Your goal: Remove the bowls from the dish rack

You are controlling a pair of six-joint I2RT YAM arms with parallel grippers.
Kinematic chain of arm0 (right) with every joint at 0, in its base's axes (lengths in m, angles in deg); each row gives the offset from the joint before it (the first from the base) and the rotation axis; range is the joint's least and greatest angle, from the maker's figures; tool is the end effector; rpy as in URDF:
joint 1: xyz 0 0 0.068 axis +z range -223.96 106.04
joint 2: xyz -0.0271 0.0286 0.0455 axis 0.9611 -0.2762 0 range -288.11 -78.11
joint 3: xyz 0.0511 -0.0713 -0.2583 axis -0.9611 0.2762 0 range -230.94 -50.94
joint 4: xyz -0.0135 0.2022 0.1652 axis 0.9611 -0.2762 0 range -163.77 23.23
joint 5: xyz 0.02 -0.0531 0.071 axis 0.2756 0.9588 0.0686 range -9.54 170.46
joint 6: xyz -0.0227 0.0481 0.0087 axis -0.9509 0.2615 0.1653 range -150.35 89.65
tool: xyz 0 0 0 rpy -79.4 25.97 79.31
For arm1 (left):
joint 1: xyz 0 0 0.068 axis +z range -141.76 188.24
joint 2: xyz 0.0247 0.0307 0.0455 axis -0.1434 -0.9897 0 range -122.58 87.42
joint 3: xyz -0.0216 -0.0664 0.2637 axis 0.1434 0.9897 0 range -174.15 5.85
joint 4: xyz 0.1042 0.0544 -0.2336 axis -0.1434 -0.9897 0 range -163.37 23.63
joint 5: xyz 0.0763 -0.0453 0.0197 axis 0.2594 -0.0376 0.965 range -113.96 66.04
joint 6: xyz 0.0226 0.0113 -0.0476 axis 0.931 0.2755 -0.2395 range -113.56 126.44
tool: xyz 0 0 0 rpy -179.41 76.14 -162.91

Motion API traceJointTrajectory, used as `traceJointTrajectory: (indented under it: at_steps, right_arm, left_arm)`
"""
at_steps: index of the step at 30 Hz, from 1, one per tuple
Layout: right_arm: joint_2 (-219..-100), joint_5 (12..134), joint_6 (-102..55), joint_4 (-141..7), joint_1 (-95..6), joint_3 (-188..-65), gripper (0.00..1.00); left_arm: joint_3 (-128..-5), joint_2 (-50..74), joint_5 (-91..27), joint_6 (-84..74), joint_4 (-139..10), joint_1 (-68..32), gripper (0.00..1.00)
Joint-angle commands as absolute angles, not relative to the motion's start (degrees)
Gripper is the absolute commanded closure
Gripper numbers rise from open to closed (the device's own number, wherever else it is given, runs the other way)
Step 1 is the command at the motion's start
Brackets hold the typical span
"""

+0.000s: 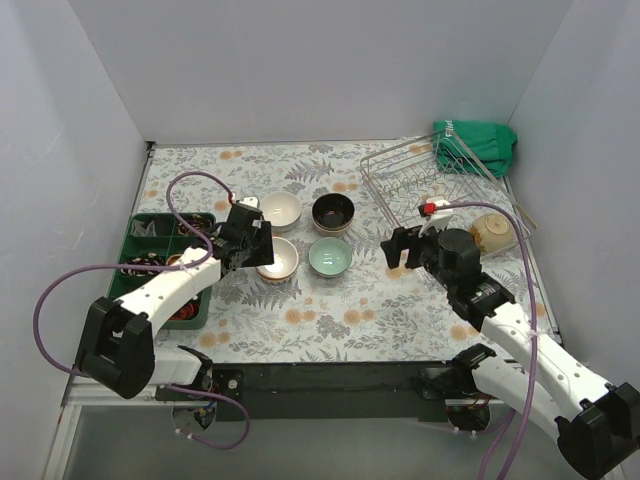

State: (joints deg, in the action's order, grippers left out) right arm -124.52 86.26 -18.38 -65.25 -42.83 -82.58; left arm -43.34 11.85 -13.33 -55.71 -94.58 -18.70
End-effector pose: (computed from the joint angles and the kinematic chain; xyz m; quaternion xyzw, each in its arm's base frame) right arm 0.1702 0.0987 0.2752 -0.0994 0.7773 0.1908 0.5912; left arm 0.2380 -0.1136 0.2253 -0.3137 0.8956 -0.1496 0.2777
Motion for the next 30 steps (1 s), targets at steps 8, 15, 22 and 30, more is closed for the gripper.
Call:
traceJointTrajectory:
  at_steps: [8,15,22,30]
  right_arm:
    - [-130.3,110.5,-22.2,-78.9,-43.0,-94.3,0.07]
    - [-140.9,126.9,-21.5,-86.6,-46.0,-102.3,0.02]
    - [-150.1,127.5,-20.4,-87.2,-53.9,-107.2,0.01]
    - [-159.3,116.2,-18.5,-85.0,-67.3,-110.0,0.02]
  left_arm:
    - [-39.3,24.8,-12.6,-54.9,-92.2,-18.4,0.27]
    - [-35.6,35.8,-12.2,-55.1,-89.2,-18.3,0.06]
    - [-32.4,43.9,-13.5,-54.8,-87.8,-18.3,0.02]
    - [-31.6,46.8,-11.1,-54.6,-88.3,-19.7,0.02]
